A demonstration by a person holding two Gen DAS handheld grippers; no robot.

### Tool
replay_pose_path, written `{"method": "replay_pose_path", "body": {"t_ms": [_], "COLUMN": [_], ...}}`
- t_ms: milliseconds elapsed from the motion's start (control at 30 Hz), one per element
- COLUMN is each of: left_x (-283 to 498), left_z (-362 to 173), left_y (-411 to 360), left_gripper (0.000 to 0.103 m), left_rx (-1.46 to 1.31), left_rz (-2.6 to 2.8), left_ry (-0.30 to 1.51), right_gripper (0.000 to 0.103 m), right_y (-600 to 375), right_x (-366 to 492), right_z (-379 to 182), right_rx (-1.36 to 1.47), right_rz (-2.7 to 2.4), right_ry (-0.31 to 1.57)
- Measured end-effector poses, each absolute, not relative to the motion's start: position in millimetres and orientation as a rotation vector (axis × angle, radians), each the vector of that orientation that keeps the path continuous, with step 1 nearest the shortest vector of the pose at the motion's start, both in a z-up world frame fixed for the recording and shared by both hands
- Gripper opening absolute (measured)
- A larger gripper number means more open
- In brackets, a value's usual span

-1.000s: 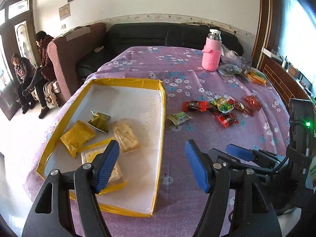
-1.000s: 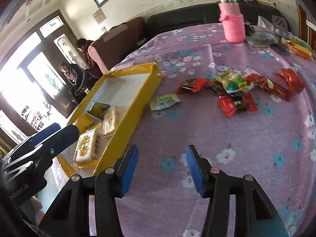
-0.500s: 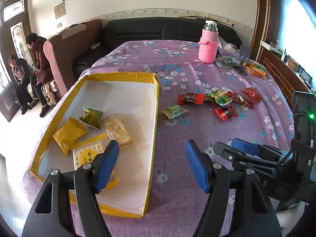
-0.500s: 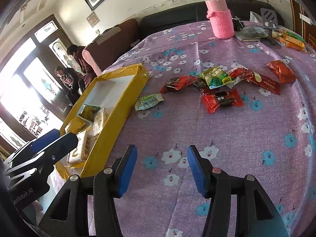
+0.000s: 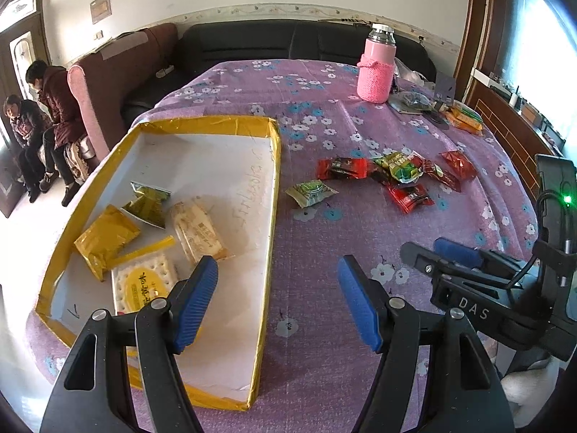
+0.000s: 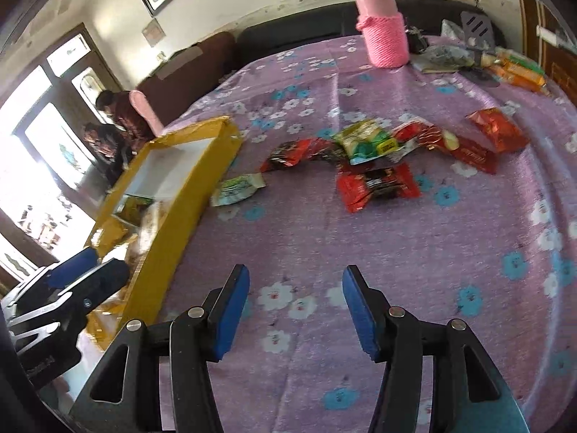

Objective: Organize snacks
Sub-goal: 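Move both grippers back over the remaining snacks on the table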

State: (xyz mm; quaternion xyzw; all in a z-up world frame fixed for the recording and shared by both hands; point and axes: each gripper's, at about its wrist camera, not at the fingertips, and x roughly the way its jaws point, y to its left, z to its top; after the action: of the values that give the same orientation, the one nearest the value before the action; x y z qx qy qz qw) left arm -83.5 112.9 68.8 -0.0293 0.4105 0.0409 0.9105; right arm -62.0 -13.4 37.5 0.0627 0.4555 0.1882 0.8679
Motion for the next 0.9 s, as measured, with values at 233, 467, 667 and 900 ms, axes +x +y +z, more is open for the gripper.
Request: {"method": "replay_pose_path", "body": {"t_ms": [233,467,667,900], "left_x": [-80,-79,-77,-75], "left_z": [64,63,61,58], "left_y": [110,103,95,92], "left_gripper": [0.069,0.069,0.069,0.069], "left_rx": [-0.064,-0.057,-0.048,-0.047], "left_rz": [0.080,0.066,0.054,0.053], "left_ry": [0.862,0.868,0.878,0.890], "right_gripper": [0.058,0.058,0.059,0.062], "right_y": [-16,-24,-29,-32], "right_x": [-67,-64,-62,-62], "right_z": [56,57,55,54], "right_rx": [-0.023,-0.088,-0.100,-0.127], "right_rz": [0.213,0.148,0.131,0.110], "right_ry": [0.839,0.816,0.817,0.807]}}
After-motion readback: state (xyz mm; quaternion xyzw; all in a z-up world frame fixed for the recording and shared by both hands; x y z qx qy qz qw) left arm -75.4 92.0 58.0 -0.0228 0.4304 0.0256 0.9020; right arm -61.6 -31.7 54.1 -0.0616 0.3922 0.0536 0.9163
